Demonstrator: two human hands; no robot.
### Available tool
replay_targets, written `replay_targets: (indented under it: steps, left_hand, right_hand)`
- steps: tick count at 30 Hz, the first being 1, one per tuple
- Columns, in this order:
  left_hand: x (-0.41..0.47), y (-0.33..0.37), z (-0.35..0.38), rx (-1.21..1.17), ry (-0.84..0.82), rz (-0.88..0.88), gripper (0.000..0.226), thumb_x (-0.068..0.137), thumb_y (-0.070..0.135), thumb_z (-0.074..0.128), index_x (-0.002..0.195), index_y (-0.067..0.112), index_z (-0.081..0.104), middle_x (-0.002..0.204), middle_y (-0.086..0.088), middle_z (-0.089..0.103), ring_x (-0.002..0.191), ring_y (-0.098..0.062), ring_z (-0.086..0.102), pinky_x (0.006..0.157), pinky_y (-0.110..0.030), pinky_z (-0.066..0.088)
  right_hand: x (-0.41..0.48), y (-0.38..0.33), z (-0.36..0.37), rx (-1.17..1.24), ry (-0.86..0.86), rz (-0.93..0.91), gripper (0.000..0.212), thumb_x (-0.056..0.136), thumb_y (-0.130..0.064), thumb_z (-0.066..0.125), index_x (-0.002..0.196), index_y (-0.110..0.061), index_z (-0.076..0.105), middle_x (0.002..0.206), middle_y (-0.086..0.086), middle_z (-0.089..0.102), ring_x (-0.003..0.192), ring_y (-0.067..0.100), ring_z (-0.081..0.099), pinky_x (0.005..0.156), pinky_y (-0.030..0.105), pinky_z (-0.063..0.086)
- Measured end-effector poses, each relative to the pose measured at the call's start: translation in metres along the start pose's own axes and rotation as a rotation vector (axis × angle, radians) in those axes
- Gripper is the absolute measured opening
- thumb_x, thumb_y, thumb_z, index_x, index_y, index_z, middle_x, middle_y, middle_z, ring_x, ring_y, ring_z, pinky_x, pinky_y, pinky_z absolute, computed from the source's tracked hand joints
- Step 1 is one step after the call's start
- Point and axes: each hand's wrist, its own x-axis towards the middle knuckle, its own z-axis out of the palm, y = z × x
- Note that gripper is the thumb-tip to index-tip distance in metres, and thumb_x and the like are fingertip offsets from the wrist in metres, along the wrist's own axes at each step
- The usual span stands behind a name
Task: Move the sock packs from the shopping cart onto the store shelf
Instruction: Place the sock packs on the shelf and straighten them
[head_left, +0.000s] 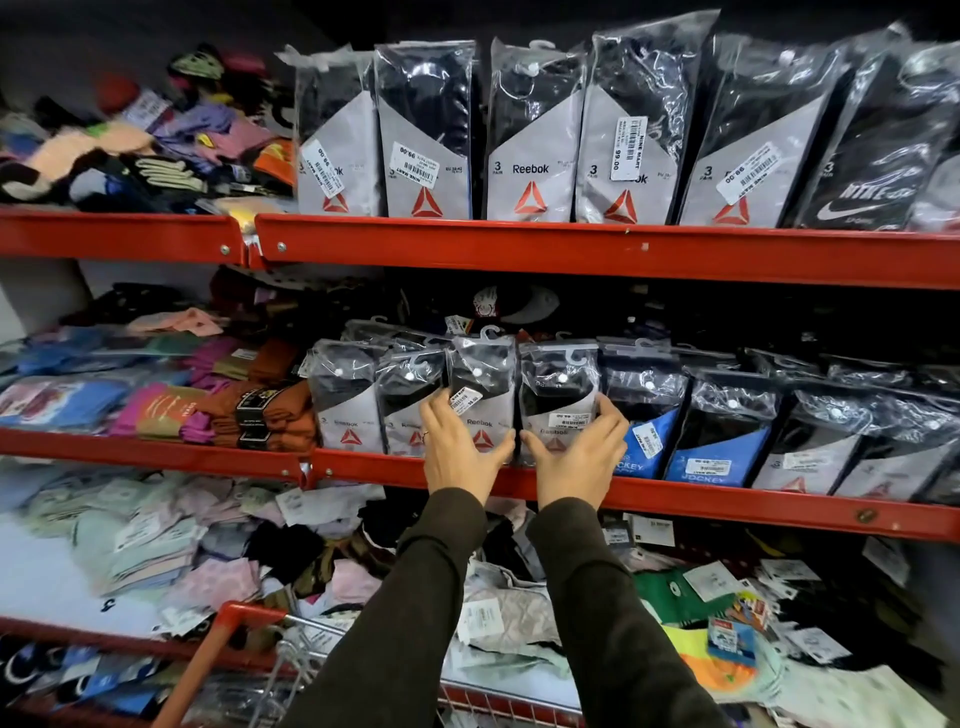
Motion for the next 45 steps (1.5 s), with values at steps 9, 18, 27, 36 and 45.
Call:
replay_targets:
  steps: [9, 18, 27, 36, 45]
  left_hand:
    - [-0.012, -0.009, 0.011, 0.027, -0.09, -0.06, 0.099, 0.075, 0.041, 0.083, 0.147, 0.006, 0.024, 0.147, -0.017, 0.032, 0.127, -0.031, 0.055, 0.1, -0.033, 0.05]
    - [-0.02, -0.023, 0.001, 0.336, 0.042, 0.408, 0.095, 0.08, -0.005, 0.055, 0.158, 0.01, 0.003, 0.167, -0.013, 0.001, 0.155, -0.033, 0.014, 0.124, -0.048, 0.025]
    - [0.035, -0.017, -0.007, 0.48, -0.151, 0.654, 0.088, 0.086, -0.01, 0.055, 0.159, 0.011, 0.01, 0.167, -0.006, 0.017, 0.156, -0.024, 0.012, 0.128, -0.036, 0.018]
    - [0.025, -0.007, -0.008, 0.412, -0.153, 0.587, 0.088, 0.085, -0.003, 0.061, 0.158, 0.011, 0.014, 0.166, -0.006, 0.019, 0.155, -0.024, 0.014, 0.129, -0.039, 0.009]
    - [0.005, 0.022, -0.003, 0.271, -0.09, 0.673, 0.084, 0.095, 0.051, 0.046, 0.16, 0.015, 0.008, 0.168, 0.003, 0.003, 0.157, -0.017, -0.002, 0.127, -0.04, 0.001]
  right_hand:
    - [-0.018, 0.014, -0.015, -0.063, -0.142, 0.037, 0.099, 0.076, -0.025, 0.086, 0.152, -0.009, 0.025, 0.146, 0.014, 0.038, 0.133, 0.032, 0.046, 0.108, 0.04, 0.043]
    - [-0.018, 0.025, -0.019, -0.25, -0.052, -0.461, 0.081, 0.081, 0.008, 0.056, 0.155, -0.009, 0.026, 0.163, 0.013, 0.022, 0.153, 0.027, 0.014, 0.125, 0.046, 0.015]
    - [0.03, 0.018, -0.018, -0.596, -0.255, -0.687, 0.091, 0.071, 0.009, 0.063, 0.153, -0.007, 0.027, 0.16, 0.013, 0.03, 0.151, 0.032, 0.019, 0.124, 0.048, 0.02]
    - [0.03, 0.015, -0.028, -0.636, -0.308, -0.691, 0.081, 0.076, 0.004, 0.066, 0.151, -0.006, 0.035, 0.157, 0.012, 0.037, 0.15, 0.032, 0.026, 0.122, 0.047, 0.026]
    - [0.043, 0.027, -0.076, -0.529, -0.145, -0.636, 0.08, 0.073, 0.006, 0.054, 0.148, -0.014, 0.037, 0.164, 0.008, 0.021, 0.154, 0.029, 0.011, 0.123, 0.05, 0.016]
